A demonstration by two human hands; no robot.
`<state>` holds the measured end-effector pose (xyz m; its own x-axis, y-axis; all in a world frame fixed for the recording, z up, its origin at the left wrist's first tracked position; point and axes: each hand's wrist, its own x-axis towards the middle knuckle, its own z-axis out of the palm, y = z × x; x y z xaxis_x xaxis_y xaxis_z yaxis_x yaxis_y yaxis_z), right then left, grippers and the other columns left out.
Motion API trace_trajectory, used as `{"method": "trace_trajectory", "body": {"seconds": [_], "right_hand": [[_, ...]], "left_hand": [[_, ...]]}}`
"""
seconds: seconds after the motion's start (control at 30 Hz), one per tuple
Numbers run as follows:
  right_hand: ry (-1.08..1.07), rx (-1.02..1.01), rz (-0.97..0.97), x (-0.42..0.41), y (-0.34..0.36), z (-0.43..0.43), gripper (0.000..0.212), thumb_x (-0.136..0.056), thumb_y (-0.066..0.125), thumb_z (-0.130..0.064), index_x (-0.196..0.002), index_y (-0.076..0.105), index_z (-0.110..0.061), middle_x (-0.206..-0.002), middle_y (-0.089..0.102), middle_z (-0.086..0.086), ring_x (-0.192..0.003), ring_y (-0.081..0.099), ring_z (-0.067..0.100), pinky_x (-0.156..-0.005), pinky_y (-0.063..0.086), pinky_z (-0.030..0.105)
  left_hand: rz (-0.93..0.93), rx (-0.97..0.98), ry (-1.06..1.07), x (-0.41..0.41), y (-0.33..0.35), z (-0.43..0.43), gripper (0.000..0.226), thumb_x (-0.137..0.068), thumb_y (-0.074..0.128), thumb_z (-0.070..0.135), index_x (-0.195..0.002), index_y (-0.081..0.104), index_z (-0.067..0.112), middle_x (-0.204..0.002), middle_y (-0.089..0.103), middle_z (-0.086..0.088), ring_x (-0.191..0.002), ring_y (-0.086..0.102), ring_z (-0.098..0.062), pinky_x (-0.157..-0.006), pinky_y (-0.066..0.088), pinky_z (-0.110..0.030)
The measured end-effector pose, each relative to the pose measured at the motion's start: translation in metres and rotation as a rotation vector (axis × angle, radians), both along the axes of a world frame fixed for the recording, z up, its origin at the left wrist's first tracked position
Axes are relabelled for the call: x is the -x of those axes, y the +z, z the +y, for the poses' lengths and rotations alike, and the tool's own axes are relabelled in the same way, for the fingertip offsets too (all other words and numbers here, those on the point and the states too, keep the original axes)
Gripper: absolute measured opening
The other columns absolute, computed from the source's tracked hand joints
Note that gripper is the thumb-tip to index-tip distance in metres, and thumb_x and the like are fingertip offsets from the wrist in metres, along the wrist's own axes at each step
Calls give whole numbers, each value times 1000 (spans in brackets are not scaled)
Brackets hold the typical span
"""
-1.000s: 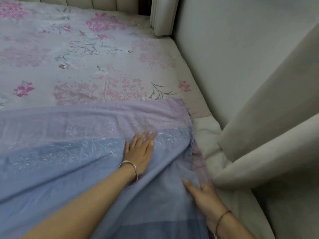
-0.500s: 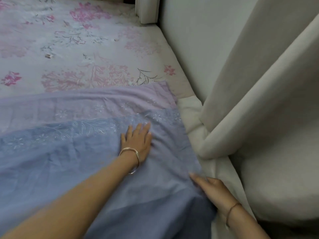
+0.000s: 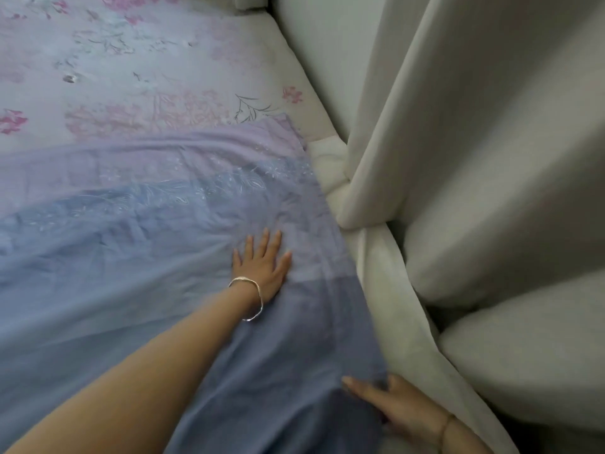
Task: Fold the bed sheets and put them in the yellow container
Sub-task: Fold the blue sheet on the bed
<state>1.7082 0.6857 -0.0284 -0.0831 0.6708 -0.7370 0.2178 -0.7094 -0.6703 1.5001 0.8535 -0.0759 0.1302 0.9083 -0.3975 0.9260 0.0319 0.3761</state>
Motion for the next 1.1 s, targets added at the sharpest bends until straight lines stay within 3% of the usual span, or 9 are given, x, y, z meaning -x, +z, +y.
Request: {"method": "trace_trajectory", "body": {"seconds": [0.07,0.13,0.23,0.33,0.5,0.67,0.9,1.0,1.1], "right_hand": [[2,-53,-96,12,-1,-25,64,-61,77,-53,-117,58,-30,-125,56,-6,-104,51,-2,-76,39,1],[35,-187,-224,16,-10,-47,73,-46,67,-81,-112,52,-55,-128,51,-9,-117,47,2,-84,34,1],[-157,-361,-270,27,-11,-72,78,-48,77,-71,-110,54,-29,-117,63,1,-103,60,8,-79,43,4],[-235,-338,-195,38,-11,-83,64,-61,82,-50,-113,63,-17,-123,62,-3,-118,54,9,-103,40,23],[-343,24,193,46,-9,-86,55,-61,85,-43,-105,69,-15,-106,72,0,-106,64,18,-100,47,38],[-250,-213,-125,20,24,-86,19,-80,74,-26,-75,68,-8,-76,69,1,-75,62,9,-61,49,11],[-237,-102,-152,-49,50,-98,93,-34,82,-68,-91,69,4,-92,73,16,-88,67,26,-85,52,41],[-309,-15,-29,-40,17,-112,80,-57,78,-60,-114,63,-5,-112,68,15,-105,64,27,-99,48,45],[-304,71,198,-33,17,-133,44,-91,59,-32,-118,59,2,-114,64,15,-107,59,26,-86,50,26]], "left_hand": [[-93,75,-1,-6,11,-33,56,-98,17,52,-147,-4,39,-158,-12,6,-145,-12,-26,-115,-4,-49],[-103,69,-62,-7,12,-69,65,-87,9,68,-146,-3,43,-157,-13,9,-145,-12,-23,-114,-6,-48],[-67,33,-106,1,6,-104,87,-65,-7,74,-146,-6,42,-156,-13,12,-144,-14,-19,-115,-9,-46],[-75,23,-75,2,8,-114,59,-94,9,58,-148,-3,36,-157,-9,11,-145,-12,-18,-116,-8,-44],[-84,3,-93,7,11,-132,53,-100,15,45,-149,0,34,-158,-5,10,-146,-7,-19,-117,-5,-42],[-91,43,-86,13,15,-135,53,-100,15,44,-149,0,32,-158,-3,10,-146,-6,-19,-117,-3,-40],[4,14,-110,14,4,-144,57,-100,17,45,-148,-9,29,-157,-13,7,-145,-12,-20,-116,-4,-38],[61,-35,-129,14,1,-144,59,-99,18,47,-148,-10,29,-157,-15,7,-145,-13,-20,-116,-6,-37],[73,-53,-127,11,1,-150,59,-98,18,50,-148,-9,33,-157,-13,6,-145,-13,-22,-116,-7,-40]]}}
